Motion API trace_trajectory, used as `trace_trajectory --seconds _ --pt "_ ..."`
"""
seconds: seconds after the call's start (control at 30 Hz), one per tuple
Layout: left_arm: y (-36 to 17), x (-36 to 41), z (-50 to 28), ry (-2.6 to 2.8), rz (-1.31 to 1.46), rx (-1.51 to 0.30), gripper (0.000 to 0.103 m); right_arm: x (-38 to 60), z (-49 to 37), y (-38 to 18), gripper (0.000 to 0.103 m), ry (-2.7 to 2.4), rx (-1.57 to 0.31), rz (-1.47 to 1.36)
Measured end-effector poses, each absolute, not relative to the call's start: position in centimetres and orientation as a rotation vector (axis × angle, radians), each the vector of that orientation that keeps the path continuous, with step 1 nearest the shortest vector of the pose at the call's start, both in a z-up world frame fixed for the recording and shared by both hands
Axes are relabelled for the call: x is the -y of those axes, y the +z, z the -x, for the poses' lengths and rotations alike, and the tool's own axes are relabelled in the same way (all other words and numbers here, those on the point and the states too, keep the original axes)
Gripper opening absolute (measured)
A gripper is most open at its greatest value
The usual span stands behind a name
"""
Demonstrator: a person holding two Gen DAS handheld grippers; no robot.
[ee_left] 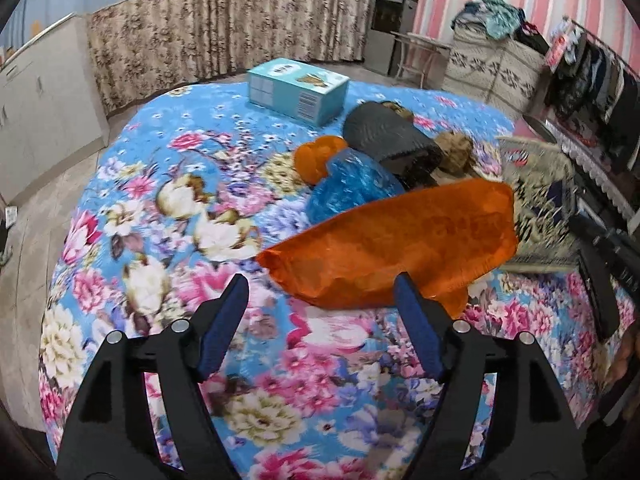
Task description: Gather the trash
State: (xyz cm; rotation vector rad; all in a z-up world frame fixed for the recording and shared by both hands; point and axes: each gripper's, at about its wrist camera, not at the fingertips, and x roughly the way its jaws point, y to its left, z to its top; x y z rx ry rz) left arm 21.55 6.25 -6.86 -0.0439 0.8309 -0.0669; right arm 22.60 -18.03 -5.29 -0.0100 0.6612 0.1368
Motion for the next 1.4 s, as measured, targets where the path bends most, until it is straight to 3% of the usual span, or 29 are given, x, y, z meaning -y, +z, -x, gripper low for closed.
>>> trace_trajectory --seconds 0.07,0.13,0.2,0.23,0.27,0.33,0.37,0.9,1.4 --pt "-7.1 -5.7 -21.9 -0.070 0.020 -0.828 0.071 19.0 -22.8 -5.4 0.006 0.118 -0.668 -0.009" --pt "-7.5 -5.5 -22.2 -0.094 0.016 -0.841 0.057 19.6 -22.9 -5.6 0.006 0.115 -0.679 -0.032" --pt "-7.9 -5.3 -22.4 -0.103 0.009 -0.859 0.050 19.7 -22.8 -5.7 0.006 0.112 -0.682 -0.038" --pt "-8.0 -5.3 -22.4 -0.092 -0.005 -0.856 0.033 19.8 -22.7 -5.8 0.006 0.110 -0.681 -0.036" --pt "-8.1 -5.3 -22.4 -0.101 -0.006 -0.860 0.030 19.8 -22.8 -5.8 0.006 0.110 -0.680 -0.034" --pt "-7.7 -5.9 -22.1 -0.125 0.032 -0.854 0.012 19.7 -22.6 -5.8 0.006 0.109 -0.677 -0.032" --pt "-7.5 -6.1 -21.9 -0.136 0.047 -0.850 0.008 19.7 -22.6 -5.8 0.006 0.108 -0.676 -0.030" --pt "-1.8 -4.6 -19.1 -0.091 -0.032 -0.670 0.006 21.5 -20.8 -3.8 0.006 0.111 -0.609 -0.092" --pt "5.5 8.3 -21.4 -0.302 -0.035 -0.551 0.006 33.0 -15.3 1.7 0.004 -0.042 -0.480 -0.198"
